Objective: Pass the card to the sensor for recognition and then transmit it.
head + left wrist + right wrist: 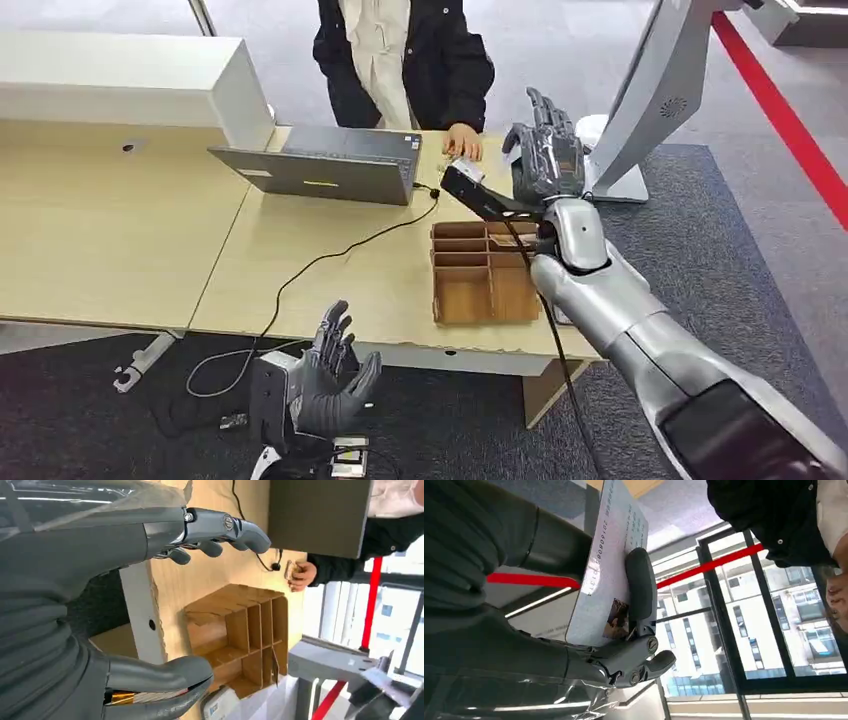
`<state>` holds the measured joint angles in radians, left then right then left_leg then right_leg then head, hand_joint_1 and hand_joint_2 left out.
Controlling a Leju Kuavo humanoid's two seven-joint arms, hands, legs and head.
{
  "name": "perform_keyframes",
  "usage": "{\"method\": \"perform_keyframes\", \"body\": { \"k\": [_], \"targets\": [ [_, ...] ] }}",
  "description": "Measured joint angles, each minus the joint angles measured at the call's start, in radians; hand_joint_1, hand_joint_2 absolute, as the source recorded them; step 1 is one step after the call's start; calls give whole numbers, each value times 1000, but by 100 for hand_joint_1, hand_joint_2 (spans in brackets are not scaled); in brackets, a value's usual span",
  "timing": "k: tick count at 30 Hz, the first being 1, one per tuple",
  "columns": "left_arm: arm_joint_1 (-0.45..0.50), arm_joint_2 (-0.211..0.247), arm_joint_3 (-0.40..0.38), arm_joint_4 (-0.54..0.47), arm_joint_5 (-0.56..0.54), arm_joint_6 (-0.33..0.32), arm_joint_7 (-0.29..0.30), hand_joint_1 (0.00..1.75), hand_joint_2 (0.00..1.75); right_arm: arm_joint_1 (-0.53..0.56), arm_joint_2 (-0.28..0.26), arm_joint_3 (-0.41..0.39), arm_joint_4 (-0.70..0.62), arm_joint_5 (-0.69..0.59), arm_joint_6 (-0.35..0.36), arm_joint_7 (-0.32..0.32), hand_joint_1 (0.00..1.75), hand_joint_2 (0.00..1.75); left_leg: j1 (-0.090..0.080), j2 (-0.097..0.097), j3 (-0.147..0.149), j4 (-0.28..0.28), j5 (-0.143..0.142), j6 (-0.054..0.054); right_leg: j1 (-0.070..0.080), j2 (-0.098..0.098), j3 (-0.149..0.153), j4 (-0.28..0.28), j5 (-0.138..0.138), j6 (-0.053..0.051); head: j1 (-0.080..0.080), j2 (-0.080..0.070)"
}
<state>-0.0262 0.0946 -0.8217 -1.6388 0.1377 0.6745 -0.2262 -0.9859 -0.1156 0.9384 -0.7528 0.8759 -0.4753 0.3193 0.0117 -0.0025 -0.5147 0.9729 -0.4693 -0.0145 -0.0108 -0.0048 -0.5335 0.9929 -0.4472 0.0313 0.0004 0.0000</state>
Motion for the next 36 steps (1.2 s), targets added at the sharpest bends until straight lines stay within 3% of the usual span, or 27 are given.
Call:
{"method": "perform_keyframes", "body": {
  "k": [10, 21, 26, 36],
  "targets": [
    [6, 29, 0, -30, 15, 2, 18, 0, 175, 109, -137, -27, -239, 97, 55, 99, 175, 175, 0, 0, 1, 1, 0, 0, 0, 0, 0, 0, 0, 0, 0, 0],
    [8, 49, 0, -36, 15, 21, 22, 0, 175, 239, -301, -182, -453, 159, 78, 191, 175, 175, 0, 0, 0, 1, 0, 0, -1, 0, 0, 0, 0, 0, 0, 0],
    [13, 53, 0, -40, 4, 22, 29, 0, 175, 298, -333, -253, -500, 176, 78, 191, 175, 175, 1, 0, 0, 0, 0, 0, -1, 0, 0, 0, 0, 0, 0, 0],
    [20, 54, 1, -55, -10, 22, 38, 0, 175, 336, -340, -323, -525, 186, 87, 183, 175, 175, 0, 0, 0, 0, 0, 0, -1, 0, 0, 0, 0, 0, 0, 0]
  ]
}}
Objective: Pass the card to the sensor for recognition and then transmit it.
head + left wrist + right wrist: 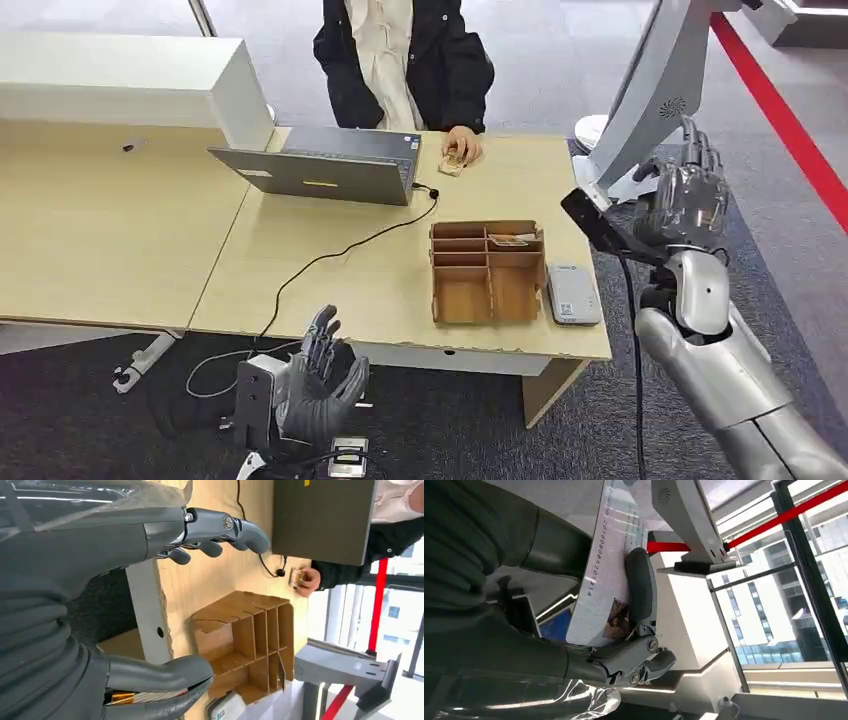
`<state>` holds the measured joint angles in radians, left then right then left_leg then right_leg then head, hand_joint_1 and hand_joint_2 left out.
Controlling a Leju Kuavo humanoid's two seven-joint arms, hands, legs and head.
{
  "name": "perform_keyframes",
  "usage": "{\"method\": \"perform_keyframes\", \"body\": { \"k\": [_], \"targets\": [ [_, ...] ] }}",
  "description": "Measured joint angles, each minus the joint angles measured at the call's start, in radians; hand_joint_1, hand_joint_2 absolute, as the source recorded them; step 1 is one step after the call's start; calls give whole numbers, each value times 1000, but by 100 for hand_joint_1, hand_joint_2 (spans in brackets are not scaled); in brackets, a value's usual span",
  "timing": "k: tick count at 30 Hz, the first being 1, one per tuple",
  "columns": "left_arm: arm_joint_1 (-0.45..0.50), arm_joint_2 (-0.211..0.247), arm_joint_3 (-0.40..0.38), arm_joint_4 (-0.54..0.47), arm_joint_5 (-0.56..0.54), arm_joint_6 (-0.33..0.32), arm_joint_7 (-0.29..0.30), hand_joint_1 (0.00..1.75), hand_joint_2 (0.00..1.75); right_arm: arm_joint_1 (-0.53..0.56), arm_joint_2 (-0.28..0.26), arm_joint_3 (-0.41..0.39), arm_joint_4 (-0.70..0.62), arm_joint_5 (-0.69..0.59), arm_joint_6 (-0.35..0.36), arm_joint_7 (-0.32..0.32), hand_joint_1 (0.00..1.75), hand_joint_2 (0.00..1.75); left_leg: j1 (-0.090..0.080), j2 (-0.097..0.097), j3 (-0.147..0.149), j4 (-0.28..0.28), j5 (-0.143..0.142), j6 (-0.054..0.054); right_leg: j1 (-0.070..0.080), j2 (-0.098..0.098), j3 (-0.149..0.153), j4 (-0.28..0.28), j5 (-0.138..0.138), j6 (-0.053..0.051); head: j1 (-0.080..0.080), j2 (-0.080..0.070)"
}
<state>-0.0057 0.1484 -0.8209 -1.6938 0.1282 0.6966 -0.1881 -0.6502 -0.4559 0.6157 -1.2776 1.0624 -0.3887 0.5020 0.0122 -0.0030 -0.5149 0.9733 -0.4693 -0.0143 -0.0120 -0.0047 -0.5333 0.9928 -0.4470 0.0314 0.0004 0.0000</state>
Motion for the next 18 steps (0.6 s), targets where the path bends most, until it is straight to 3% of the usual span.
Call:
{"method": "perform_keyframes", "body": {
  "k": [18],
  "targets": [
    [3, 0, 1, -10, -13, 0, 21, 0, 175, 36, 9, -26, -2, -41, 46, -37, 175, 175, 0, 0, 0, 0, 0, 0, 0, 0, 0, 0, 0, 0, 0, 0]
  ]
}}
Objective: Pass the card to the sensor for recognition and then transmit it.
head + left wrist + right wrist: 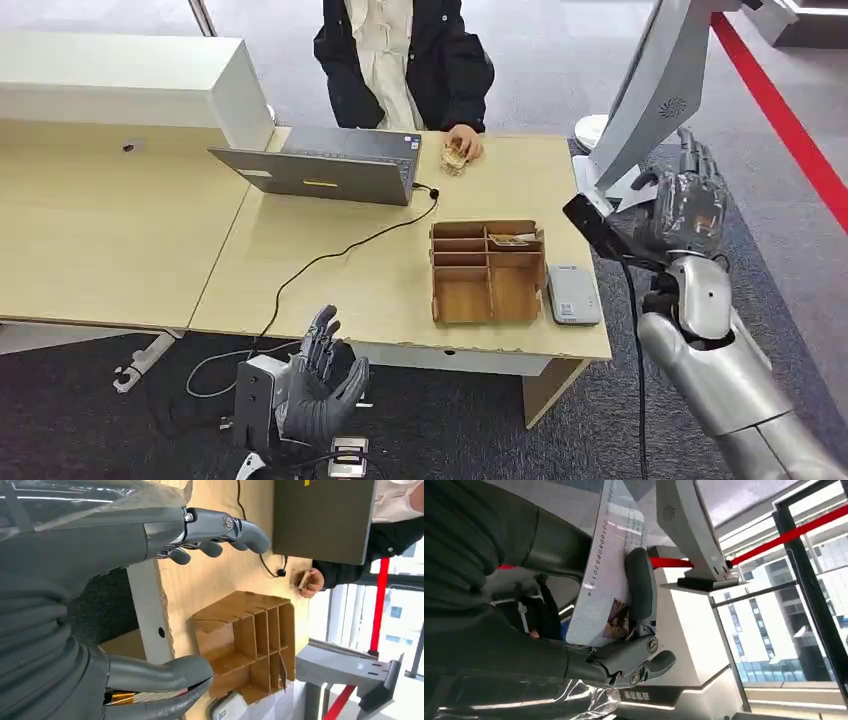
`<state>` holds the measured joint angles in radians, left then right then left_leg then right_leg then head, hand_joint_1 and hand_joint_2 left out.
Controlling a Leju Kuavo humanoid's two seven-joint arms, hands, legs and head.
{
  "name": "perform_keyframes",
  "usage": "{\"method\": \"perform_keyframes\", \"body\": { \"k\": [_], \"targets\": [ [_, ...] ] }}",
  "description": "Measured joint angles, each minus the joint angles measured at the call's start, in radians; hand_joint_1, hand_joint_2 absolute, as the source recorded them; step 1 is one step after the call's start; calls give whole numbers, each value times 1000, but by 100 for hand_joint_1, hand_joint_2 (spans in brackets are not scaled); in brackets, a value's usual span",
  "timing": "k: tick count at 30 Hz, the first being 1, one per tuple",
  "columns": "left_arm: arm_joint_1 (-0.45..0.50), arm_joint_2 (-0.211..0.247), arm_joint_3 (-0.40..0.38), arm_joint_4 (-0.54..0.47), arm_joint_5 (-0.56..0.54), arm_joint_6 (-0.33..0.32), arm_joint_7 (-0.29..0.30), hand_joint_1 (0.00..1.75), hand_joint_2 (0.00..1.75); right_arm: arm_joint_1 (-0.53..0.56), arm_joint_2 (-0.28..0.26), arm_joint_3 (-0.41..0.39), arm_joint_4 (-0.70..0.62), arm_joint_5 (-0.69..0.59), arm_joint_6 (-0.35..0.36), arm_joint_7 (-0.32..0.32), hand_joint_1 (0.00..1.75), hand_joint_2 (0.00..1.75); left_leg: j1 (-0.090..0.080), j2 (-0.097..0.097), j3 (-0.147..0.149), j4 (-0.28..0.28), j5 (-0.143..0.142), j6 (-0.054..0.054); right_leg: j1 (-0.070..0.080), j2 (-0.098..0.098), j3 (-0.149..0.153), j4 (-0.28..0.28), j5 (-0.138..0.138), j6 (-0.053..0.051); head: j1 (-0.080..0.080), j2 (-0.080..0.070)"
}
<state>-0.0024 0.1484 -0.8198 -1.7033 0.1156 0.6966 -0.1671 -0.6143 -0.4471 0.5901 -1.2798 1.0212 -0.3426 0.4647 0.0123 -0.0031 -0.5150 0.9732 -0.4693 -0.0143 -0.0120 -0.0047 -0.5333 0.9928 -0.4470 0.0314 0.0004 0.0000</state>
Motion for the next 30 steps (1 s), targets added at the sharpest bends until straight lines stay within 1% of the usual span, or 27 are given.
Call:
{"method": "perform_keyframes", "body": {
  "k": [3, 8, 13, 19, 30],
  "targets": [
    [-8, 0, -2, 0, 11, -1, 0, 0, 175, 23, 9, 2, 5, -9, 3, -13, 175, 175, 0, 0, 0, 0, 0, 0, 0, 0, 0, 0, 0, 0, 0, 0],
    [-29, 0, -6, 0, 20, -9, 10, 0, 175, 62, 37, 11, 27, -15, 16, -17, 175, 175, 0, 0, 0, 0, 0, 0, 0, 0, 0, 0, 0, 0, 0, 0],
    [-36, 3, -16, -6, 19, -9, 26, 0, 175, 63, 69, 22, 71, -18, 38, -17, 175, 175, 0, 0, 0, 0, 0, 0, 0, 0, 0, 0, 0, 0, 0, 0],
    [-37, 10, -19, -16, 16, -1, 38, 0, 175, 61, 95, 34, 131, -48, 51, -16, 175, 175, 0, 0, 0, 0, 0, 0, 0, 0, 0, 0, 0, 0, 0, 0],
    [-37, 18, -20, -16, 23, -5, 39, 0, 175, 54, 104, 43, 240, -109, 39, 15, 175, 175, 0, 0, 0, 0, 0, 0, 0, 0, 0, 0, 0, 0, 0, 0]
  ]
}}
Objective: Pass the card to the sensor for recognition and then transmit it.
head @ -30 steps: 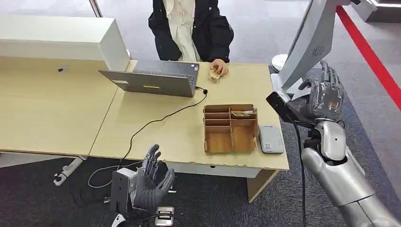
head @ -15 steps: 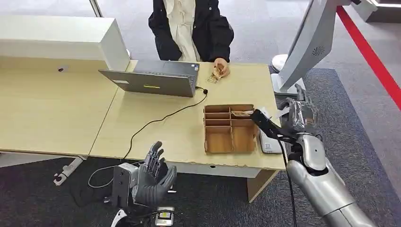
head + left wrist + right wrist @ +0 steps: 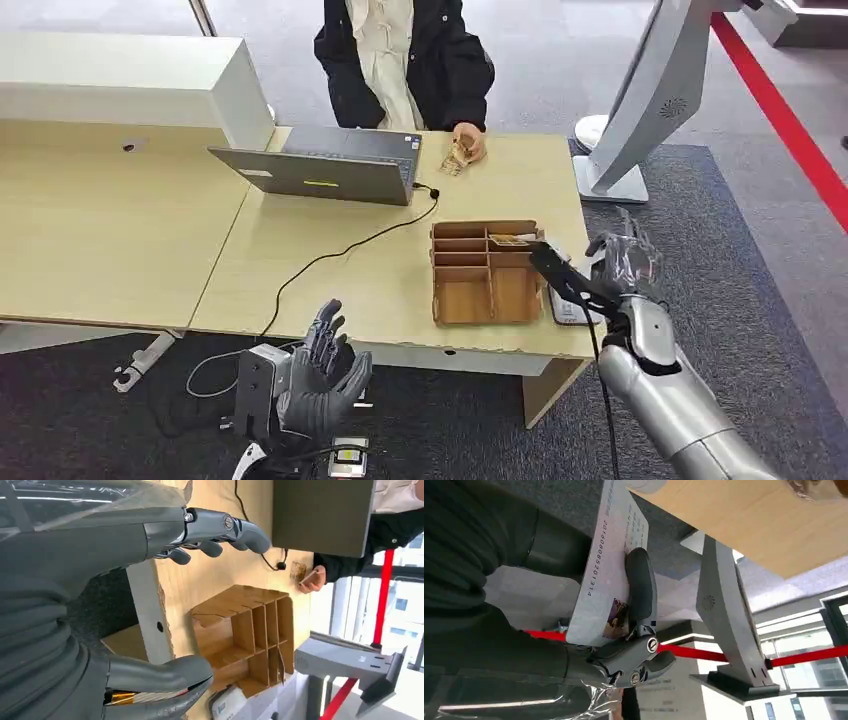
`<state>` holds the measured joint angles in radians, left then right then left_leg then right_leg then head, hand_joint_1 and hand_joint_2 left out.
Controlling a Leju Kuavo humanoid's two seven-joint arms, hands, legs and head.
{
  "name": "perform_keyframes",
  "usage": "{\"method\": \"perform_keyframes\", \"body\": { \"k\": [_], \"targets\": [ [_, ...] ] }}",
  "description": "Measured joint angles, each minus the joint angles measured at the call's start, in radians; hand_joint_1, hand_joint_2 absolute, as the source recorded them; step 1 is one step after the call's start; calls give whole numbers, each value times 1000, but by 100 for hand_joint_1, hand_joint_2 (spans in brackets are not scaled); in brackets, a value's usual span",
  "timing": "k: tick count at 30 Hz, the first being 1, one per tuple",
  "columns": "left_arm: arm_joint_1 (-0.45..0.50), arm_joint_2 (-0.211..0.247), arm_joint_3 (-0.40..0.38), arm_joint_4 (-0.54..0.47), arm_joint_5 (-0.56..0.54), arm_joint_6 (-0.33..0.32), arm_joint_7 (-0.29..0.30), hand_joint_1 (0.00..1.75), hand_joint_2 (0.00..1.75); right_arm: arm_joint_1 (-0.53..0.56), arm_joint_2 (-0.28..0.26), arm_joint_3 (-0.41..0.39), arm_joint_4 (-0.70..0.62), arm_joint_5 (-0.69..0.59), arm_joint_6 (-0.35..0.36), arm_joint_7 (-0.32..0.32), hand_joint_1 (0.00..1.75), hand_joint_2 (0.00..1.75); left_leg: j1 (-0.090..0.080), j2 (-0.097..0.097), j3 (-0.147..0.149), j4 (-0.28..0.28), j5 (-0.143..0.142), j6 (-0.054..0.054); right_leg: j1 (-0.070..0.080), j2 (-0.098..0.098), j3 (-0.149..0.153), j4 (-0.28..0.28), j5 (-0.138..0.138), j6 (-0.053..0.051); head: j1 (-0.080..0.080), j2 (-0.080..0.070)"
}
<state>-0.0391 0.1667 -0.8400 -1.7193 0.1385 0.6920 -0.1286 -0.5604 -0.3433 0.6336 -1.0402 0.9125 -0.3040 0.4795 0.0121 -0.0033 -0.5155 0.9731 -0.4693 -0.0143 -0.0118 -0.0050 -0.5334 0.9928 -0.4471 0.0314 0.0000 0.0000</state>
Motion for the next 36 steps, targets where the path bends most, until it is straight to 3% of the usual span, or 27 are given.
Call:
{"method": "perform_keyframes", "body": {
  "k": [21, 36],
  "targets": [
    [3, 12, -1, -9, -3, 3, 12, 0, 175, -11, -4, -1, 189, -88, -34, 4, 175, 175, 0, 0, 0, 0, 0, 0, 0, 0, 0, 0, 0, 0, 0, 0],
    [3, 12, -3, -12, -33, -63, 48, 0, 175, 18, -7, -2, 209, -98, -31, 28, 175, 175, 0, 0, 0, 0, 0, 0, 0, 0, 0, 0, 0, 0, 0, 0]
  ]
}}
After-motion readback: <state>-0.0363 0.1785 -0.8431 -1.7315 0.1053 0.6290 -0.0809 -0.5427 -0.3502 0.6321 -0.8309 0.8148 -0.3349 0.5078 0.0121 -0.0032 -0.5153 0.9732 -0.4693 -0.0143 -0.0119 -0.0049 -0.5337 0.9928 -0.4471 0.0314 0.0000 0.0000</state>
